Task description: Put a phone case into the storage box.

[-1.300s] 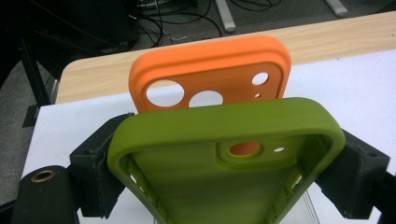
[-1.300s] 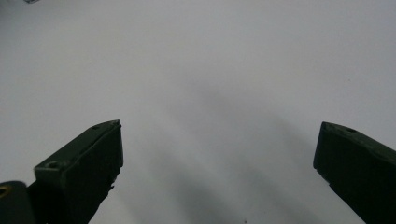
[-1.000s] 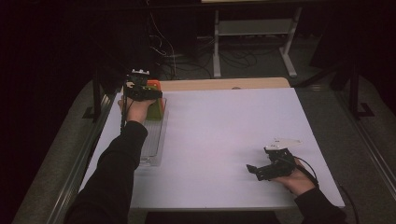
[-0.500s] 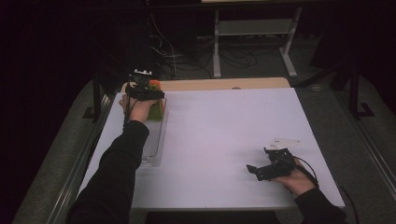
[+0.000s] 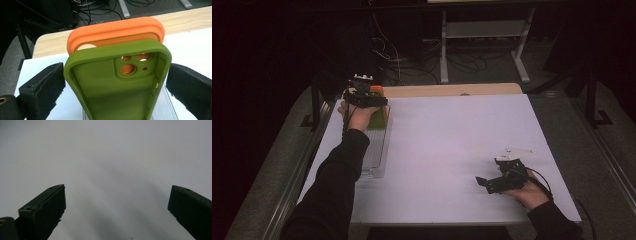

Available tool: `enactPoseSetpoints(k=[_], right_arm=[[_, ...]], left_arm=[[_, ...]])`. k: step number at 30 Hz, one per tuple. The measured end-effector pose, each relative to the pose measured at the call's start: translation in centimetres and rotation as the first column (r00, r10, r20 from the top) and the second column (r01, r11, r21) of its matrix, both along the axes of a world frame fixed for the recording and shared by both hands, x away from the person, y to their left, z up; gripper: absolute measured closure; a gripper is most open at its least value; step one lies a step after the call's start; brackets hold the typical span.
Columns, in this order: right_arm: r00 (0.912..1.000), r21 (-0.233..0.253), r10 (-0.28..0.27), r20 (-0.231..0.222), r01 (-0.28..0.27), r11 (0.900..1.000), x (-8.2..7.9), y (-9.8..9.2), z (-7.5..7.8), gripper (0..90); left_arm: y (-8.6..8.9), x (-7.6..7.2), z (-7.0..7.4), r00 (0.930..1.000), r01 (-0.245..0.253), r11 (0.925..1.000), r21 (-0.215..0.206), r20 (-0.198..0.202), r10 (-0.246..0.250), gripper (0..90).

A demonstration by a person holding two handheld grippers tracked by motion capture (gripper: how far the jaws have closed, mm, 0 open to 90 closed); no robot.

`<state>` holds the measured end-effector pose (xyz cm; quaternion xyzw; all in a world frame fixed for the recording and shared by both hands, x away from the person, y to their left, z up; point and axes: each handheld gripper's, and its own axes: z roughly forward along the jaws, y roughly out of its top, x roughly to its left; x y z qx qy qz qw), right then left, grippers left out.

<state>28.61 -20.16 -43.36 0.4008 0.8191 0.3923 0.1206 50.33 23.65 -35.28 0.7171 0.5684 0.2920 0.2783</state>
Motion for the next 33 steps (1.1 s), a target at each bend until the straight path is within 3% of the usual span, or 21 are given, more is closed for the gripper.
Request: enactPoseSetpoints(k=[8, 9, 18, 21, 26, 33], right_arm=[[1.0000, -0.002, -0.001, -0.002, 0.001, 1.000, 0.0, 0.0, 0.0, 0.8], [1.0000, -0.002, -0.001, -0.003, 0.001, 1.000, 0.0, 0.0, 0.0, 0.8], [1.0000, 0.000, -0.002, -0.004, 0.002, 1.000, 0.0, 0.1, 0.0, 0.8], [1.0000, 0.001, -0.003, -0.005, 0.003, 1.000, 0.0, 0.1, 0.0, 0.8], [1.0000, 0.000, -0.001, -0.003, 0.001, 1.000, 0.1, 0.1, 0.0, 0.9], [1.0000, 0.002, -0.003, -0.005, 0.003, 1.000, 0.1, 0.2, 0.0, 0.9]], left_arm=[[0.8, -0.5, 0.9, 0.9993, 0.036, 0.9986, -0.039, -0.002, -0.036, 1.6], [0.9, -0.6, 1.0, 0.9992, 0.039, 0.9976, -0.057, 0.000, -0.039, 1.6], [1.8, -1.7, 2.0, 0.9931, 0.109, 0.9895, -0.094, -0.031, -0.113, 1.6], [2.2, -2.2, 2.4, 0.9897, 0.133, 0.9821, -0.133, -0.036, -0.139, 1.6], [2.6, -3.1, 3.2, 0.9814, 0.180, 0.9723, -0.149, -0.041, -0.188, 1.6], [2.9, -4.7, 4.0, 0.9630, 0.256, 0.9552, -0.150, -0.048, -0.265, 1.6]])
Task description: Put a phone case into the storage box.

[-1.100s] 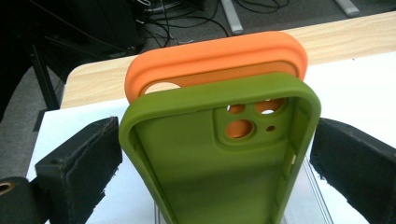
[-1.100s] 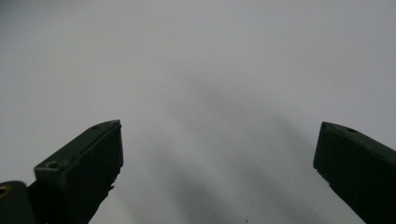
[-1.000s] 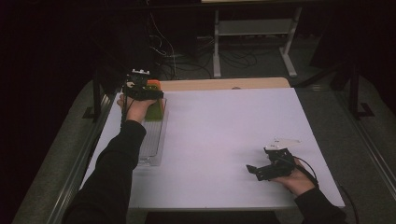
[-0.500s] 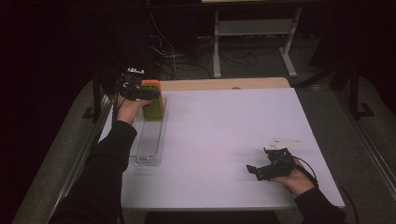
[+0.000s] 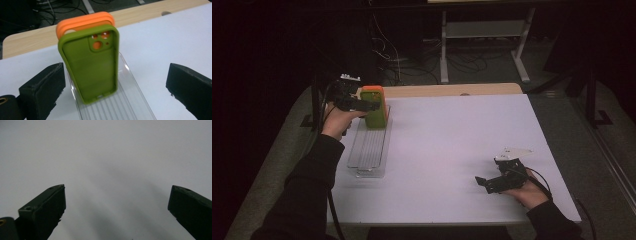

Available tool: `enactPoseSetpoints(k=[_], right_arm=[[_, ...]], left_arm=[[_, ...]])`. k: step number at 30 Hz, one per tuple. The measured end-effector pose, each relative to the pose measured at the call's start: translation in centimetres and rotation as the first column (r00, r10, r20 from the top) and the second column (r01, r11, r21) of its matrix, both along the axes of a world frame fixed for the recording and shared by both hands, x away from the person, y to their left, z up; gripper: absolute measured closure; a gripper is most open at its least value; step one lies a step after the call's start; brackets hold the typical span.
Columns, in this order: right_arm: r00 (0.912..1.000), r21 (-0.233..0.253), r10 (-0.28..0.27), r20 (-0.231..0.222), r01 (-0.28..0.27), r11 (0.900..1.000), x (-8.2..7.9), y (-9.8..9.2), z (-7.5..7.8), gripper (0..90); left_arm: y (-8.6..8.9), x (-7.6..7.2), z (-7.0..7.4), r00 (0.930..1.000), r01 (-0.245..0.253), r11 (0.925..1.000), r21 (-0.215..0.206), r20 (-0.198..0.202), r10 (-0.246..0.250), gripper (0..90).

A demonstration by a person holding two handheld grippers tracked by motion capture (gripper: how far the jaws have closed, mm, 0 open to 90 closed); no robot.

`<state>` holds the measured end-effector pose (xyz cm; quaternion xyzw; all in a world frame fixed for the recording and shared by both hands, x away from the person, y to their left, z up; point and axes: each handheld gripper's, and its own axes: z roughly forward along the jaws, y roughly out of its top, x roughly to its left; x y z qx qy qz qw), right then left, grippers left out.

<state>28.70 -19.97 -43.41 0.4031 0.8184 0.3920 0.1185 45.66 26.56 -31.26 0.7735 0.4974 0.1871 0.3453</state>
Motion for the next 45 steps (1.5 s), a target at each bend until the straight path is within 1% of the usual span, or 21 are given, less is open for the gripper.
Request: enactPoseSetpoints(k=[1, 3, 4, 8, 13, 16, 17, 21, 23, 25, 26, 27, 30, 35, 37, 38, 40, 41, 43, 44, 45], right_arm=[[1.0000, -0.002, 0.000, 0.000, 0.000, 1.000, 0.0, 0.0, 0.0, 0.8], [1.0000, -0.003, -0.001, 0.001, 0.001, 1.000, 0.0, -0.1, 0.1, 0.9], [1.0000, -0.004, 0.001, 0.005, -0.001, 1.000, 0.0, -0.1, 0.0, 0.8], [1.0000, -0.005, 0.000, 0.003, 0.000, 1.000, -0.1, -0.1, 0.1, 0.8], [1.0000, -0.007, 0.002, 0.002, -0.002, 1.000, 0.0, -0.1, 0.1, 0.8], [1.0000, -0.003, 0.003, 0.003, -0.003, 1.000, 0.0, -0.1, 0.1, 0.9], [1.0000, -0.003, 0.004, 0.002, -0.004, 1.000, 0.0, -0.1, 0.1, 0.8], [1.0000, 0.003, 0.005, -0.001, -0.005, 1.000, -0.1, -0.1, 0.1, 0.8], [1.0000, 0.001, 0.008, -0.002, -0.008, 1.000, -0.1, -0.1, 0.1, 0.8], [1.0000, -0.003, 0.009, 0.002, -0.009, 1.000, 0.0, 0.0, 0.1, 0.8], [0.9999, -0.002, 0.011, 0.003, -0.011, 1.000, 0.0, 0.0, 0.1, 0.8], [0.9999, 0.001, 0.012, 0.001, -0.012, 1.000, 0.0, 0.0, 0.1, 0.8], [0.9999, 0.001, 0.014, 0.000, -0.014, 1.000, 0.0, -0.1, 0.1, 0.8], [0.9998, -0.007, 0.018, 0.005, -0.018, 1.000, 0.0, -0.1, 0.1, 0.8], [0.9999, 0.000, 0.013, 0.003, -0.013, 1.000, -0.1, 0.0, 0.1, 0.8], [0.9999, 0.002, 0.015, 0.003, -0.015, 1.000, -0.1, 0.0, 0.1, 0.8], [0.9999, 0.001, 0.016, 0.003, -0.016, 1.000, -0.1, 0.0, 0.1, 0.8], [0.9999, 0.000, 0.016, 0.003, -0.016, 1.000, -0.1, 0.0, 0.1, 0.8], [0.9999, -0.001, 0.017, 0.003, -0.017, 1.000, -0.1, 0.0, 0.1, 0.8], [0.9999, 0.001, 0.017, 0.003, -0.017, 1.000, -0.1, 0.0, 0.1, 0.7], [0.9998, 0.000, 0.018, 0.003, -0.018, 1.000, -0.1, 0.0, 0.1, 0.7]], left_arm=[[0.1, -0.3, 0.1, 0.9998, 0.021, 0.9998, -0.004, 0.005, -0.021, 1.7], [0.0, -0.7, 0.3, 0.9990, 0.043, 0.9990, -0.007, 0.008, -0.043, 1.7], [-0.1, -1.0, 0.4, 0.9985, 0.054, 0.9984, -0.017, 0.007, -0.054, 1.7], [-0.2, -2.3, 0.7, 0.9932, 0.116, 0.9928, -0.032, 0.011, -0.116, 1.7], [-0.5, -4.0, 0.8, 0.9862, 0.164, 0.9850, -0.055, 0.035, -0.162, 1.7], [-0.7, -5.1, 0.8, 0.9786, 0.204, 0.9776, -0.053, 0.039, -0.202, 1.7], [-0.8, -5.6, 0.7, 0.9748, 0.221, 0.9734, -0.059, 0.044, -0.219, 1.7], [-0.9, -7.1, 0.3, 0.9651, 0.259, 0.9635, -0.067, 0.056, -0.256, 1.7], [-0.9, -7.7, 0.0, 0.9611, 0.273, 0.9592, -0.072, 0.061, -0.269, 1.7], [-0.8, -8.3, -0.5, 0.9574, 0.286, 0.9539, -0.092, 0.071, -0.280, 1.8], [-0.7, -8.5, -0.6, 0.9546, 0.295, 0.9519, -0.084, 0.072, -0.289, 1.7], [-0.8, -8.8, -0.9, 0.9526, 0.300, 0.9486, -0.100, 0.083, -0.293, 1.8], [-0.8, -9.6, -1.6, 0.9463, 0.318, 0.9421, -0.107, 0.099, -0.308, 1.7], [-0.8, -10.8, -2.9, 0.9373, 0.344, 0.9310, -0.124, 0.107, -0.332, 1.7], [-0.9, -11.5, -3.4, 0.9321, 0.357, 0.9243, -0.135, 0.116, -0.343, 1.8], [-0.9, -11.7, -3.6, 0.9317, 0.358, 0.9239, -0.135, 0.118, -0.344, 1.7], [-1.1, -12.2, -4.1, 0.9271, 0.369, 0.9194, -0.137, 0.127, -0.353, 1.7], [-1.1, -12.4, -4.3, 0.9248, 0.375, 0.9172, -0.134, 0.123, -0.360, 1.7], [-1.2, -12.8, -4.7, 0.9187, 0.390, 0.9107, -0.137, 0.127, -0.374, 1.7], [-1.3, -13.0, -5.0, 0.9179, 0.391, 0.9095, -0.140, 0.130, -0.375, 1.7], [-1.3, -13.2, -5.2, 0.9160, 0.396, 0.9090, -0.131, 0.127, -0.381, 1.7]])
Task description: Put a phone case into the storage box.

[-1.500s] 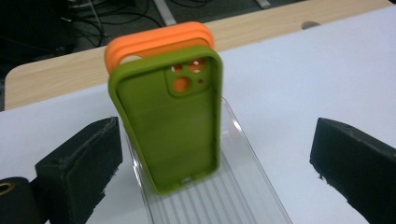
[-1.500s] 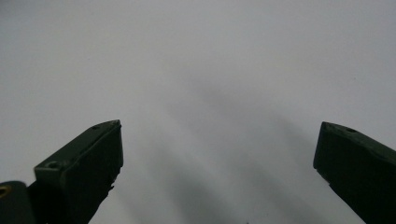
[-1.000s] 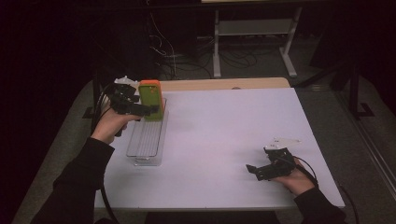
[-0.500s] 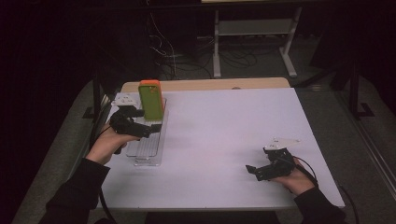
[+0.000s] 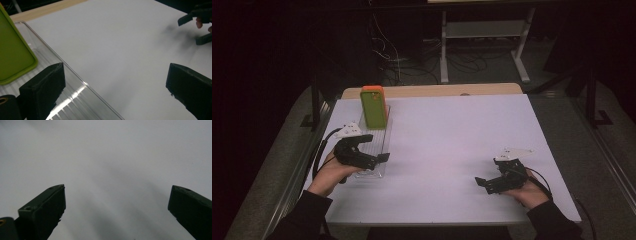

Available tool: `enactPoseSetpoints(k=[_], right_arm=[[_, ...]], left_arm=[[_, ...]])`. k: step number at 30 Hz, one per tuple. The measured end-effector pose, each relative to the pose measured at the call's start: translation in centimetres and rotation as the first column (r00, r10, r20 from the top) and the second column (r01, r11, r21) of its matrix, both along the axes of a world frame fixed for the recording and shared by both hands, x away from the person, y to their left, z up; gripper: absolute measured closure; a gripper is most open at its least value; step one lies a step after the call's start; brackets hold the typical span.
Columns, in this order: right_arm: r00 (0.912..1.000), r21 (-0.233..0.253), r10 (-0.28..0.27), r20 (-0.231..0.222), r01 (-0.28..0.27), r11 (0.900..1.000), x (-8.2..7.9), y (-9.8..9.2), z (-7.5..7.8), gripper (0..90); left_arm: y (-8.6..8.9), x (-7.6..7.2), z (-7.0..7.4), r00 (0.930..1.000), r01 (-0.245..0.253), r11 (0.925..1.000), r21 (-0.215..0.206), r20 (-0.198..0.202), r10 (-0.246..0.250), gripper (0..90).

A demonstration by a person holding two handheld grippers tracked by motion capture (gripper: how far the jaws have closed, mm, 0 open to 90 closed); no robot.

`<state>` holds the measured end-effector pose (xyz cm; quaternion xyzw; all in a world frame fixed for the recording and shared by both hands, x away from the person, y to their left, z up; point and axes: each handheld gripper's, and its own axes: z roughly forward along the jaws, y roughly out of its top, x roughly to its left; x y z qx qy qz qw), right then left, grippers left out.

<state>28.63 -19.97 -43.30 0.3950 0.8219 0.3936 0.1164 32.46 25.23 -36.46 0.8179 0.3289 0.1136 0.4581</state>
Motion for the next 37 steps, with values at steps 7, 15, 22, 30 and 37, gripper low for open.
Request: enactPoseSetpoints(k=[7, 15, 22, 30, 37], right_arm=[[0.9998, -0.018, 0.015, 0.009, -0.015, 1.000, 0.0, 0.1, 0.1, 0.7], [0.9998, -0.011, 0.015, 0.013, -0.015, 1.000, 0.1, 0.1, 0.1, 0.7], [0.9998, -0.009, 0.014, 0.010, -0.014, 1.000, 0.1, 0.1, 0.1, 0.8], [0.9999, -0.007, 0.015, 0.007, -0.015, 1.000, 0.1, 0.1, 0.1, 0.7], [0.9997, -0.005, 0.018, 0.017, -0.018, 1.000, 0.0, 0.0, 0.3, 0.7]], left_arm=[[-0.5, -1.2, -1.6, 0.9996, 0.029, 0.9995, 0.015, 0.005, -0.029, 1.7], [-0.6, -2.3, -2.9, 0.9992, 0.035, 0.9993, 0.015, 0.021, -0.036, 1.7], [-0.8, -2.9, -3.5, 0.9984, 0.048, 0.9988, 0.011, 0.031, -0.048, 1.7], [-0.7, -2.8, -3.5, 0.9977, 0.048, 0.9987, 0.013, 0.047, -0.049, 1.7], [-0.8, -2.8, -3.4, 0.9975, 0.050, 0.9987, 0.008, 0.048, -0.051, 1.7]])
